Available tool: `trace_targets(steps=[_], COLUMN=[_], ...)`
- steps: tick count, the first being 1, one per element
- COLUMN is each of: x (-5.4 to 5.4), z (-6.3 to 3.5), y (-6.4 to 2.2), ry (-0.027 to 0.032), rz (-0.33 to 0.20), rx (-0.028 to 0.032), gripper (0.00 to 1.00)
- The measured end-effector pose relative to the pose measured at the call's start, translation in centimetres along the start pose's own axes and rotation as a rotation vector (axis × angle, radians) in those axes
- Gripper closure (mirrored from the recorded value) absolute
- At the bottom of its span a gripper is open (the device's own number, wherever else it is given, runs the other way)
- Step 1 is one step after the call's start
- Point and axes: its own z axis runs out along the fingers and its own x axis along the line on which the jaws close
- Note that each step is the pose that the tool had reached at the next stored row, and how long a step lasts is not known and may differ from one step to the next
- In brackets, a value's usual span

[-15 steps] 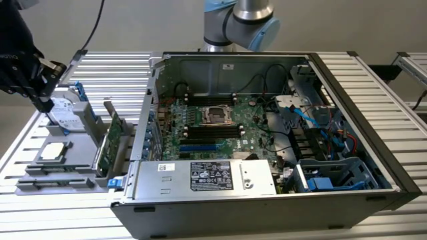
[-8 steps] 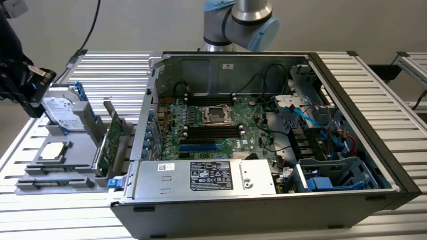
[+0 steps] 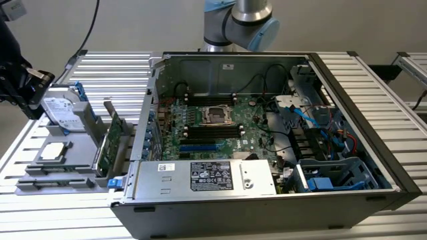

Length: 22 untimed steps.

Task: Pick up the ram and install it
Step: 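Reach for the ram, then pick up the ram and move it above insertion slot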

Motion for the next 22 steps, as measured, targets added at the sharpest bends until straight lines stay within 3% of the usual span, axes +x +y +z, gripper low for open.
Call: trace_targets(steps=[12,16,22], x=[0.09,0.07,0.06], z=[0.04,0.15,0.58], y=[-0.06,-0.06,-0.08], ry=[-0.0007,-0.0006,0.0040], rz=[-0.008,-0.080,-0.189], rx=[-0.0018,0.0015,0.0068], gripper=[0.89,0.89,0.89])
